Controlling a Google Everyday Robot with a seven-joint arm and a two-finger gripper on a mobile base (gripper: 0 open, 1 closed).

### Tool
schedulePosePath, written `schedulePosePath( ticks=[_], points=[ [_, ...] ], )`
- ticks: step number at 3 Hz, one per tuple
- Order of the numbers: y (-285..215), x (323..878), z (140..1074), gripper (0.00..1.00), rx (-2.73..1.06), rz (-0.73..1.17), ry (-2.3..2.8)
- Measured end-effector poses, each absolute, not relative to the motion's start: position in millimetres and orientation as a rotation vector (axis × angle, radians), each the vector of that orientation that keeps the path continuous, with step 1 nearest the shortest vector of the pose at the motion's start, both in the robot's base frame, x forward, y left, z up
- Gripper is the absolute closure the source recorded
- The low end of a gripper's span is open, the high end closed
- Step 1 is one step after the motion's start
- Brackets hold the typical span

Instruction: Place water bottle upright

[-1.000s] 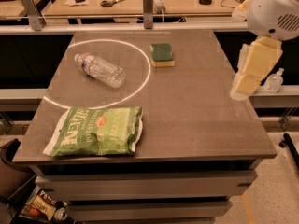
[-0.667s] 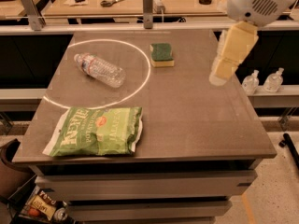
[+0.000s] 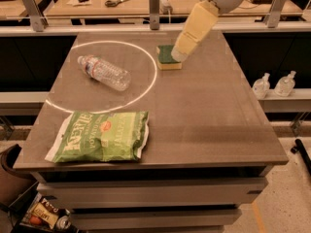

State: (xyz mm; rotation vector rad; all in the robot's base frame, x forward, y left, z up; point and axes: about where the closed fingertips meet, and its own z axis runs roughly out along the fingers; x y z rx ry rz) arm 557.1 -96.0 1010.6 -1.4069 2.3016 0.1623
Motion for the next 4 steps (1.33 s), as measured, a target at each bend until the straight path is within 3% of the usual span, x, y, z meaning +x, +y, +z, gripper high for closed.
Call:
schedulePosePath(
  ticks=[2,4],
  points=[
    [-21,604,1004,0.0,-1.266,0.215,2.415],
    [37,637,988,0.0,-1.232,0.132,2.554]
  ],
)
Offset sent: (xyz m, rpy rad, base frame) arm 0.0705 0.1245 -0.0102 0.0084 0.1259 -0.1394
